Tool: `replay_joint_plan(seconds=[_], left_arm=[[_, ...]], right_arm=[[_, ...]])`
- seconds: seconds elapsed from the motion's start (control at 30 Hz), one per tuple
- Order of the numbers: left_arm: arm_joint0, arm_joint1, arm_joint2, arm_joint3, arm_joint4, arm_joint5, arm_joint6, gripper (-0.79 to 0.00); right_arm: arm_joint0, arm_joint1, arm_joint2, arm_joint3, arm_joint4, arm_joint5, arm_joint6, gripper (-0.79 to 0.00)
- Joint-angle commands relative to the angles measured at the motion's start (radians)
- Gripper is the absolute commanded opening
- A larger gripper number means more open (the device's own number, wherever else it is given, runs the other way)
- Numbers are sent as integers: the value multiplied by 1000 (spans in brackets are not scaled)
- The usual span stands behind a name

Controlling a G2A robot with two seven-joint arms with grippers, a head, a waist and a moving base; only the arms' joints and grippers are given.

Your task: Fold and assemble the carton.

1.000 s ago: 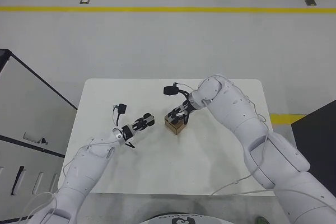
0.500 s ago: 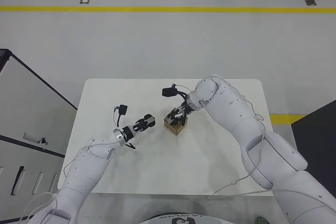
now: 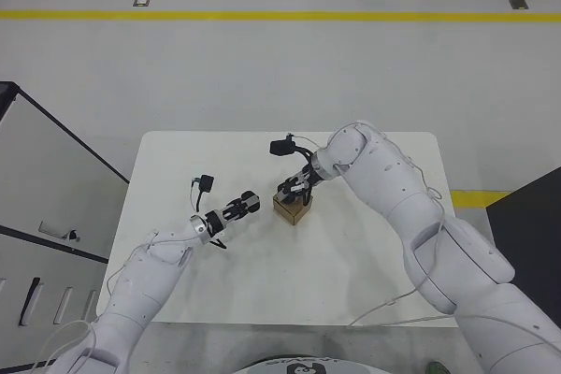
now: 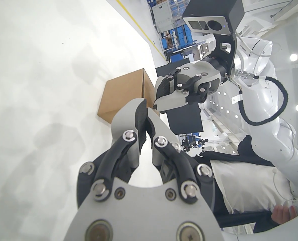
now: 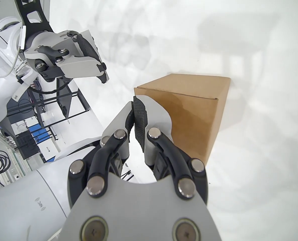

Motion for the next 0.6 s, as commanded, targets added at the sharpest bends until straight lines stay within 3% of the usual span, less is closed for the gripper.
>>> replay_joint_plan(seconds=[0.0, 0.57], left_arm=[[-2, 0, 0, 2, -2, -1, -1, -785], [-11, 0, 6, 13, -7, 0, -7, -785]], right_arm=[[-4, 0, -3, -2, -5, 8, -2, -785], [2, -22, -33, 23, -27, 53, 6, -785]])
